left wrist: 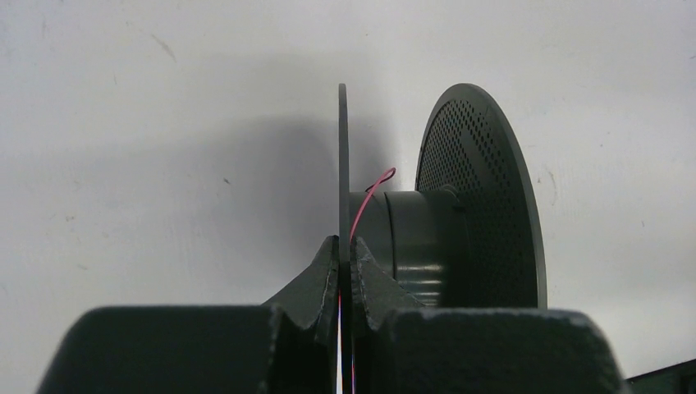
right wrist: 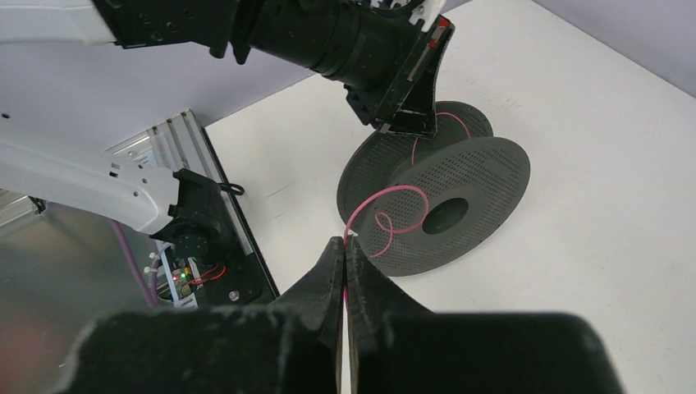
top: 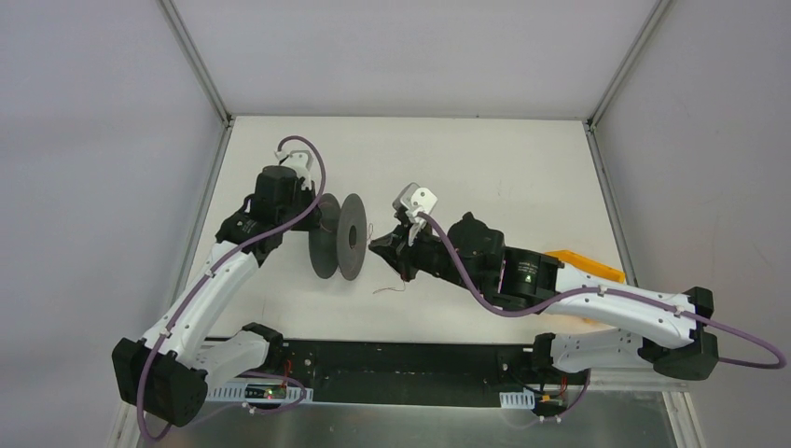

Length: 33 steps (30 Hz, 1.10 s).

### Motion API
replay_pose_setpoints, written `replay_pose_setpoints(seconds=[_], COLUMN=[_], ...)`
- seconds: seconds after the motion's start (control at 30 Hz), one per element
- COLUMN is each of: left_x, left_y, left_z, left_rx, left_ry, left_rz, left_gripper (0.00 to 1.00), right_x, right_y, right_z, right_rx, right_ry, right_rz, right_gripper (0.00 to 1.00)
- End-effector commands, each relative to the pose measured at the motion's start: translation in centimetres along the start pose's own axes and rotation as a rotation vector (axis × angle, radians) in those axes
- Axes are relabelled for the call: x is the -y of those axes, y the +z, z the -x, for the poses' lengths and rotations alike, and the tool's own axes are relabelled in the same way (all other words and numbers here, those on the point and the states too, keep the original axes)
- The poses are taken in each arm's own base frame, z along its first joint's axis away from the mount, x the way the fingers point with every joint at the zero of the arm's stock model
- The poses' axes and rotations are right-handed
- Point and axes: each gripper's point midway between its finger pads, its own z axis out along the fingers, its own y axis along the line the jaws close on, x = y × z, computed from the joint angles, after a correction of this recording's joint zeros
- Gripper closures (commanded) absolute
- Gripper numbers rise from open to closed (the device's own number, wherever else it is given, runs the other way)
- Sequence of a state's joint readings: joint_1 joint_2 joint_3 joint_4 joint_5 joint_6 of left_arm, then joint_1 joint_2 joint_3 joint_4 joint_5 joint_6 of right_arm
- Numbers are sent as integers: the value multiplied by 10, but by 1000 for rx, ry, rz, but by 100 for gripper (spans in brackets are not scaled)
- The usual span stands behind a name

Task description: Wrap the cables

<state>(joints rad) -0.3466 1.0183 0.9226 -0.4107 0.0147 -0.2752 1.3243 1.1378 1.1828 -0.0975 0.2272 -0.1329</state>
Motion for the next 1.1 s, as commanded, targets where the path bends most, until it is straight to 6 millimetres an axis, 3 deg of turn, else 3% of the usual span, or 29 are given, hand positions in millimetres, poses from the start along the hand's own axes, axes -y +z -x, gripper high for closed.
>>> replay_pose_setpoints(seconds=[0.0, 0.2, 0.4, 0.63, 0.8, 0.93, 1.07], left_x=[3, 22, 42, 52, 68, 70, 77], left_y=[-3, -3, -15, -28, -41, -52, -67], left_z=[22, 2, -12, -34, -42, -40, -22], left_rx=[36, -21, -34, -65, -98, -98, -104], left_ry=[-3, 82, 159, 201, 245, 254, 109], left_rz=[10, -110, -232, -340, -462, -480, -530], left_gripper=[100, 100, 100, 100, 100, 100, 100], right_x=[-5, 16, 65, 136, 178, 205, 221], right_y=[-9, -19, 9, 12, 19, 20, 12], right_z=[26, 66, 66, 75, 39, -11, -64], right_rx=[82, 155, 119, 129, 30, -73, -140], right_ry=[14, -32, -10, 72, 85, 118, 146], right_rz=[33, -34, -126, -238, -273, -286, -307], right_gripper=[100, 100, 100, 100, 100, 100, 100])
